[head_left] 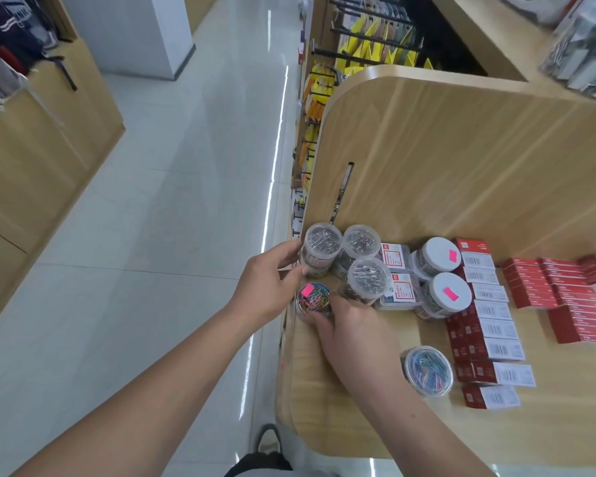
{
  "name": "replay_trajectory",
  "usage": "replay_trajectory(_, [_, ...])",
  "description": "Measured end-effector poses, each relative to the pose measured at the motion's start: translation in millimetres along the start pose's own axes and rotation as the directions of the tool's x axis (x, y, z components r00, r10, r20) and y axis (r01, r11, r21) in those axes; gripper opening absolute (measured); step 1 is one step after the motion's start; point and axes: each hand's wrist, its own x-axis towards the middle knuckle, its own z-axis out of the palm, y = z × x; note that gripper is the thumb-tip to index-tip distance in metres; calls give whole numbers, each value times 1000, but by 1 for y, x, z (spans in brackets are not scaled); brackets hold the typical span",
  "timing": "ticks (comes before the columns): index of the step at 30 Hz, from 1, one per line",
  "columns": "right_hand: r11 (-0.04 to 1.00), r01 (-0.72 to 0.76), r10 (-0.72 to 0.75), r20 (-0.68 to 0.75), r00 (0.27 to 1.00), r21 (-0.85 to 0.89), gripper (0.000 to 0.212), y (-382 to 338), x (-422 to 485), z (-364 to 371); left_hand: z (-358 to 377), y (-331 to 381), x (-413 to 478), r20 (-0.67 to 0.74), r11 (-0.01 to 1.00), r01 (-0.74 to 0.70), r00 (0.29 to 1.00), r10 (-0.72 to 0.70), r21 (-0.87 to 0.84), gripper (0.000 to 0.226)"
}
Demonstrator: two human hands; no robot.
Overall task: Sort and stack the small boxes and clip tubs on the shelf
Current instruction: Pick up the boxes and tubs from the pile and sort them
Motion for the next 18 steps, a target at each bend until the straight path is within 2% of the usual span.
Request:
replay_trajectory(5, [997, 74, -74, -38, 997, 2, 36, 5, -6, -6, -4, -10, -35, -89, 994, 72, 994, -65, 85, 41])
replay_trajectory(9, [988, 145, -138, -119, 983, 52, 30, 12, -19, -20, 6, -4, -60, -3, 995, 16, 1000, -15, 96, 49])
replay_trajectory(11, [982, 175, -160, -179, 971, 70, 26, 17, -24, -26, 14, 0, -66, 20, 993, -14, 1000, 12, 114, 45])
replay_trajectory(15, [984, 164, -140, -276, 951, 68, 12, 25, -32, -40, 26, 2, -65, -35, 986, 7, 999, -1, 165, 43])
replay_trajectory(18, [988, 135, -109, -262, 959, 81, 11, 32, -38, -49, 29, 2, -61, -60, 977, 14, 998, -2, 211, 48])
